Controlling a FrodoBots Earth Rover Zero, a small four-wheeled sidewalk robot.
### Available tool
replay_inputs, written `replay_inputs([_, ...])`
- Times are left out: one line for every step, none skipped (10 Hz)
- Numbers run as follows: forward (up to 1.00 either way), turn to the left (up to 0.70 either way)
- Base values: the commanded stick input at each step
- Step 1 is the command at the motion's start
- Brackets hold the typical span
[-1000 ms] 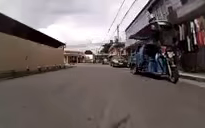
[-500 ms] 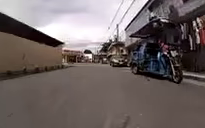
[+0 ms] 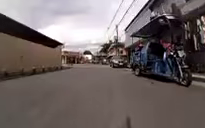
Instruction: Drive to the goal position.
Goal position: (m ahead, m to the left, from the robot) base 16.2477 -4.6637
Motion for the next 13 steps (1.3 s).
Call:
replay_inputs([0.70, 0.00])
replay_inputs([0.70, 0.00])
replay_inputs([0.70, 0.00])
replay_inputs([0.70, 0.00])
replay_inputs([0.70, 0.00])
replay_inputs([0.70, 0.00])
replay_inputs([0.70, 0.00])
replay_inputs([0.70, 0.00])
replay_inputs([0.70, 0.00])
replay_inputs([0.70, 0.00])
replay_inputs([0.70, 0.00])
replay_inputs([0.70, 0.00])
replay_inputs([0.70, 0.00])
